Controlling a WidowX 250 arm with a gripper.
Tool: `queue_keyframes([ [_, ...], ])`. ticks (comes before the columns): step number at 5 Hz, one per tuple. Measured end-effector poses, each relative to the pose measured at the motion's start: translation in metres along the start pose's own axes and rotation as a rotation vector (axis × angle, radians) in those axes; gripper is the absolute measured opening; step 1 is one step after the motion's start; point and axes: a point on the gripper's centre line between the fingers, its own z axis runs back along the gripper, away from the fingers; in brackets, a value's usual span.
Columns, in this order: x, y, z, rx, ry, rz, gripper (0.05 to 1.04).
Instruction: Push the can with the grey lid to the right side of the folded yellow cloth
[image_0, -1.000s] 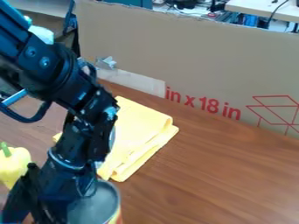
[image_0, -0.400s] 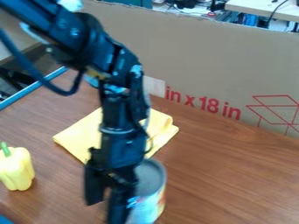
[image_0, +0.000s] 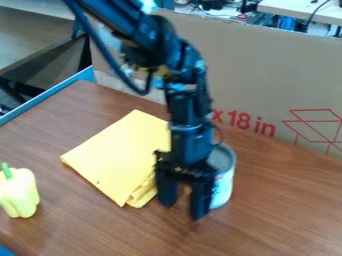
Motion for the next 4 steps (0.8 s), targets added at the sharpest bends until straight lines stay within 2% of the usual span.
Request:
queue_keyframes([
  [1, 0.023, -0.006, 0.003, 0.036, -0.027, -0.036, 1.0],
  [2, 0.023, -0.006, 0.004, 0.038, -0.033, -0.026, 1.0],
  [3, 0.003, -0.006, 0.011, 0.062, -0.046, -0.02, 1.0],
  [4, -0.038, 0.011, 0.024, 0.143, -0.015, 0.013, 1.0],
])
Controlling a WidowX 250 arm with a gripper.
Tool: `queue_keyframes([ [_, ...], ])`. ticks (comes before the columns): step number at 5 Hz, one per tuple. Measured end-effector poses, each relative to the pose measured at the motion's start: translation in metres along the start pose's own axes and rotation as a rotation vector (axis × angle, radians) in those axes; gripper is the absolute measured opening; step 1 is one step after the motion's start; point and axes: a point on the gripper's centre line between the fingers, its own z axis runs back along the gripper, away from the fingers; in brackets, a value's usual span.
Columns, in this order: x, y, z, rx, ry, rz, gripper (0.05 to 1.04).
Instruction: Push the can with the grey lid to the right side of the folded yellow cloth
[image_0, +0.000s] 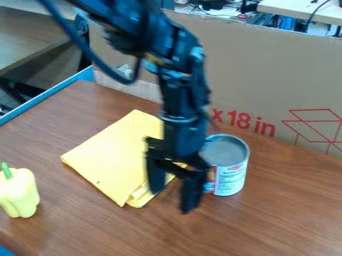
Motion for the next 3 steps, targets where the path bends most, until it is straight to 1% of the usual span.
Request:
queue_keyframes([
  [1, -0.045, 0.013, 0.011, 0.096, 0.01, 0.013, 1.0],
  [2, -0.076, 0.016, 0.019, 0.143, 0.062, 0.038, 1.0],
  [3, -0.1, 0.002, 0.04, 0.191, 0.004, -0.004, 1.0],
])
